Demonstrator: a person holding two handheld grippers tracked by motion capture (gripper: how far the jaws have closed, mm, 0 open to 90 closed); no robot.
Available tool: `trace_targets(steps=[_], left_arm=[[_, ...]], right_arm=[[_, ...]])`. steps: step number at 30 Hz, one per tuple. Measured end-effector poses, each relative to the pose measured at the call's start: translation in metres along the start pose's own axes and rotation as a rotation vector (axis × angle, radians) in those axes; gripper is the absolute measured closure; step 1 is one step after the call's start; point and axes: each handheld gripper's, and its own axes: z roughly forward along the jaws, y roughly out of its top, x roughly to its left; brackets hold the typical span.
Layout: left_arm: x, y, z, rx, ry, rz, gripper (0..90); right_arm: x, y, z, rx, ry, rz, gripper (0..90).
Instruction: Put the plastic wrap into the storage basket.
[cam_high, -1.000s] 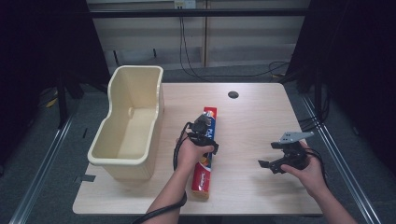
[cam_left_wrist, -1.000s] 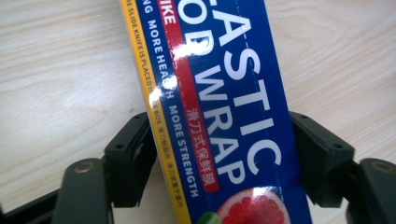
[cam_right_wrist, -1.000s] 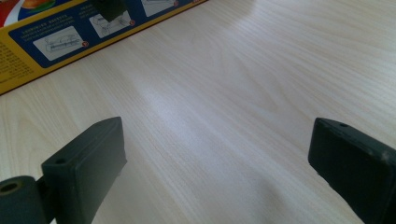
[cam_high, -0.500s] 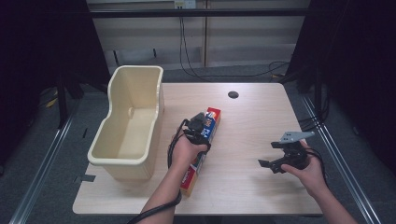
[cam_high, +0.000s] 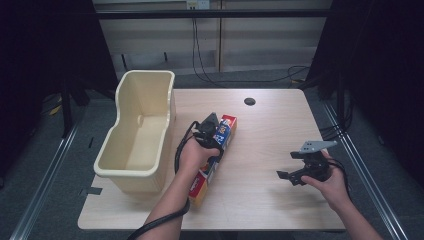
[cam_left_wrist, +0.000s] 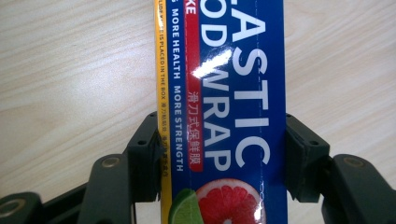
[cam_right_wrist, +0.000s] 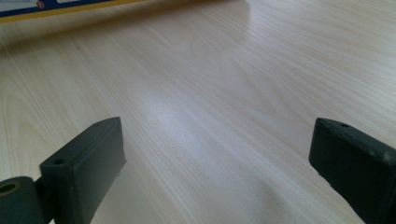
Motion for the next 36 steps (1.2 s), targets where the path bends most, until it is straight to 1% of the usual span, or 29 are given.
trace_targets(steps=[2,3,4,6,8,9,11,13,15,16,17,18,20,21,22,25,26,27,28,29,35,36], left_arm=[[0.0,0.0,-0.002,0.003,-0.007,-0.007,41.3],[0.0,0.001,-0.007,0.01,-0.007,0.003,41.3],[0.0,0.001,-0.009,0.011,-0.002,0.012,41.3],[-0.001,0.001,-0.012,0.014,-0.006,0.008,41.3],[0.0,0.001,-0.018,0.013,-0.013,0.018,41.3],[0.0,0.001,-0.018,0.013,-0.013,0.018,41.3],[0.0,0.002,-0.025,0.022,-0.023,0.016,41.2],[0.0,0.002,-0.03,0.022,-0.023,0.012,41.2],[-0.001,0.003,-0.036,0.022,-0.024,0.022,41.2],[0.0,0.004,-0.042,0.022,-0.016,0.02,41.2],[0.0,0.004,-0.042,0.022,-0.016,0.02,41.2],[0.0,0.004,-0.048,0.018,-0.02,0.014,41.2],[0.0,0.005,-0.051,0.021,-0.021,0.016,41.2],[0.001,0.005,-0.055,0.022,-0.032,0.013,41.2],[0.0,0.005,-0.056,0.017,-0.034,0.006,41.2],[0.001,0.005,-0.06,0.026,-0.037,0.015,41.2],[0.001,0.006,-0.063,0.028,-0.052,0.003,41.2],[0.001,0.006,-0.063,0.028,-0.052,0.003,41.2],[0.001,0.006,-0.065,0.029,-0.052,0.01,41.2],[0.001,0.007,-0.068,0.033,-0.057,0.008,41.2],[0.002,0.008,-0.078,0.032,-0.059,0.006,41.2],[0.002,0.009,-0.083,0.033,-0.053,0.002,41.2]], right_arm=[[0.0,0.0,0.0,-0.001,0.003,0.0,3.3],[0.0,0.0,-0.001,0.001,-0.006,0.002,3.2],[0.0,0.0,-0.001,0.002,-0.003,0.004,3.2],[0.0,0.0,0.0,-0.003,-0.003,0.001,3.0],[0.0,0.001,0.0,-0.001,-0.002,0.002,2.9],[0.001,0.001,0.0,-0.002,-0.002,0.003,2.7],[0.001,0.001,0.0,0.0,0.003,0.002,2.7],[0.001,0.001,0.0,0.0,0.008,0.0,2.3],[0.001,0.001,0.0,-0.002,0.013,-0.001,2.1],[0.001,0.001,0.0,-0.002,0.015,0.0,2.1],[0.001,0.001,0.0,-0.002,0.015,0.0,2.1],[0.001,0.001,0.0,-0.005,0.019,0.006,2.1],[0.001,0.001,0.0,-0.003,0.019,0.01,2.1],[0.0,0.001,-0.001,-0.004,0.023,0.011,2.1],[0.0,0.001,-0.001,-0.006,0.024,0.009,2.1],[0.0,0.001,-0.002,-0.01,0.029,0.012,2.1],[0.0,0.002,-0.003,-0.016,0.025,0.016,2.1],[0.0,0.002,-0.003,-0.016,0.025,0.016,2.1],[-0.001,0.002,-0.003,-0.02,0.024,0.016,2.1],[-0.001,0.002,-0.003,-0.018,0.026,0.015,2.1],[0.0,0.002,-0.002,-0.017,0.028,0.015,2.1],[0.0,0.002,-0.002,-0.015,0.028,0.014,2.1]])
